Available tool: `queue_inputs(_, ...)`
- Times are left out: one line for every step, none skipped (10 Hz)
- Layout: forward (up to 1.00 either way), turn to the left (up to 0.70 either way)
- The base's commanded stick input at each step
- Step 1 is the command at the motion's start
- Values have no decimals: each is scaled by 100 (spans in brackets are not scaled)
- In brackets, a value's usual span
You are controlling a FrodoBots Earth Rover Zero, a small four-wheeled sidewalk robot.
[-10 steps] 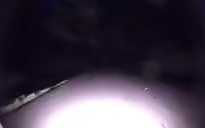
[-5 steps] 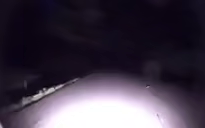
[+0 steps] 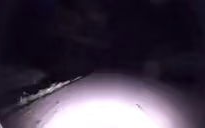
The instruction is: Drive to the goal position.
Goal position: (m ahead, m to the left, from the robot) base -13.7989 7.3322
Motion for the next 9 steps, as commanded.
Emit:
queue_inputs(-100,-27)
queue_inputs(-100,-27)
queue_inputs(-100,-27)
queue_inputs(-100,0)
queue_inputs(-100,0)
queue_inputs(-100,0)
queue_inputs(-100,0)
queue_inputs(-100,0)
queue_inputs(-100,0)
